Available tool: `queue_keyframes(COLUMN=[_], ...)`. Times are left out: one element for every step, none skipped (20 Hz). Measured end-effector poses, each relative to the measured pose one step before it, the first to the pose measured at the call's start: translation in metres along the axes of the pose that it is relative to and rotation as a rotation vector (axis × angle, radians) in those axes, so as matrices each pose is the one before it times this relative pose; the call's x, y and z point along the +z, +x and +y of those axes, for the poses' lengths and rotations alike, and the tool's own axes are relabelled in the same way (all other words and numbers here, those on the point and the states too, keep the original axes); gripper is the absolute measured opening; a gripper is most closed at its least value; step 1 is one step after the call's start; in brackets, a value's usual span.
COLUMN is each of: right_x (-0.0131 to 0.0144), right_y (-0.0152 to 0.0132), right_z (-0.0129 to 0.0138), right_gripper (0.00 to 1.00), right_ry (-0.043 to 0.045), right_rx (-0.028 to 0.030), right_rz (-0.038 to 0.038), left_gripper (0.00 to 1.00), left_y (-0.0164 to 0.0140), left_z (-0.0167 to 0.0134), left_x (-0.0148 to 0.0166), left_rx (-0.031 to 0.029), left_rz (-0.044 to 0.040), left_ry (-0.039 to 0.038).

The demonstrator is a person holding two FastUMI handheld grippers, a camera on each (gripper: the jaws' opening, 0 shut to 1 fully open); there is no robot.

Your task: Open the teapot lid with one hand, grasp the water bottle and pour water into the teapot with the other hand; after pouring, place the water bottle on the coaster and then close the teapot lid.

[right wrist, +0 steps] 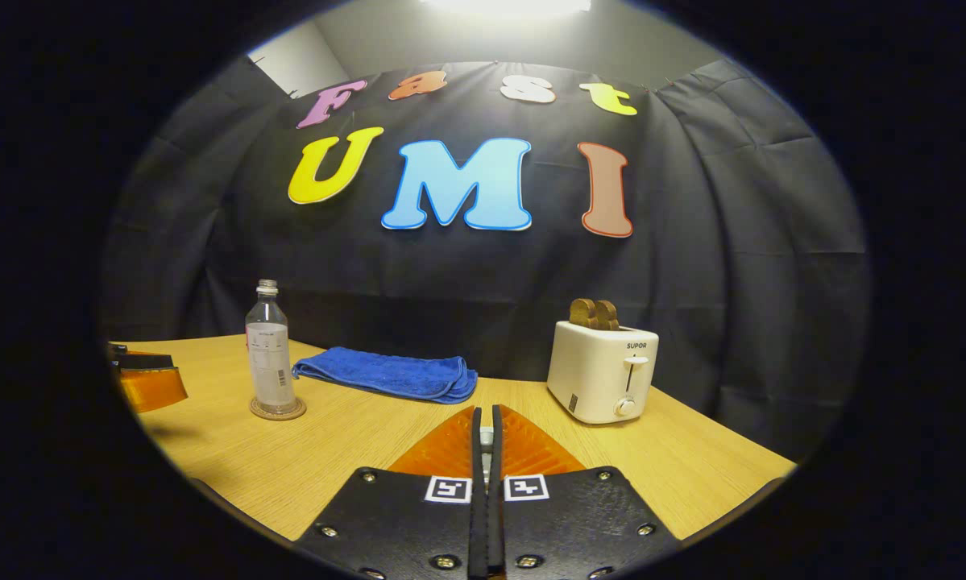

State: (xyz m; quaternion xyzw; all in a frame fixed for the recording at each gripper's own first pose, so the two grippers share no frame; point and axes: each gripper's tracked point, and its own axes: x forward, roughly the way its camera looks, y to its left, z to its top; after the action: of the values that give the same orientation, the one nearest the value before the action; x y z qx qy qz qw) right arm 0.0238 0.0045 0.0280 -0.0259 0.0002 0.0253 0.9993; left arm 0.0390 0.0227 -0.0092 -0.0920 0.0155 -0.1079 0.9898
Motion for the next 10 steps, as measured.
queue_keyframes(right_x=[-0.00324, -0.00276, -0.00162, -0.00148, -0.00372, -0.0025, -0.0033, -0.00164, -0.00013, 0.00005], right_y=[0.00303, 0.00196, 0.00119, 0.00111, 0.00272, 0.00176, 0.00228, -0.00045, 0.00004, 0.00064], right_z=[-0.00043, 0.00058, 0.00083, 0.00141, 0.00028, 0.00125, 0.00168, -0.00113, -0.00033, 0.00002], right_gripper=[0.01, 0.01, 0.01, 0.01, 0.0, 0.0, 0.0, 0.0, 0.0, 0.0], right_ry=[0.01453, 0.01057, 0.00704, 0.00279, -0.00696, 0.00225, -0.00127, -0.00125, 0.00631, 0.00513], right_rx=[0.00092, 0.00215, 0.00636, 0.0032, 0.0011, 0.00366, 0.00077, -0.00146, -0.00119, -0.00035], right_rz=[0.01282, 0.00756, 0.00617, 0.00474, 0.0082, 0.01235, 0.00467, 0.00891, 0.00333, 0.00154], left_gripper=[0.98, 0.99, 0.98, 0.98, 0.98, 0.99, 0.99, 0.99, 0.98, 0.98], left_y=[-0.00071, 0.00016, 0.00012, -0.00038, -0.00033, 0.00048, -0.00134, -0.00104, -0.00017, -0.00034], left_z=[0.00003, -0.00236, -0.0002, -0.00081, -0.00239, -0.00209, -0.00295, -0.00213, -0.00165, -0.00133], left_x=[0.00039, -0.00017, 0.00021, -0.00064, 0.00066, 0.00112, -0.00105, 0.00031, 0.0008, 0.00139], left_rx=[-0.00058, -0.00427, 0.00141, -0.00041, -0.00021, -0.00408, -0.00524, -0.00142, 0.00054, -0.00218], left_rz=[-0.00182, -0.00314, -0.00184, -0.00385, -0.00159, -0.00164, -0.00009, -0.00071, -0.00401, -0.00129], left_ry=[0.00173, 0.00659, 0.01223, 0.01368, 0.01643, 0.00817, 0.00865, 0.00987, 0.0093, 0.00686])
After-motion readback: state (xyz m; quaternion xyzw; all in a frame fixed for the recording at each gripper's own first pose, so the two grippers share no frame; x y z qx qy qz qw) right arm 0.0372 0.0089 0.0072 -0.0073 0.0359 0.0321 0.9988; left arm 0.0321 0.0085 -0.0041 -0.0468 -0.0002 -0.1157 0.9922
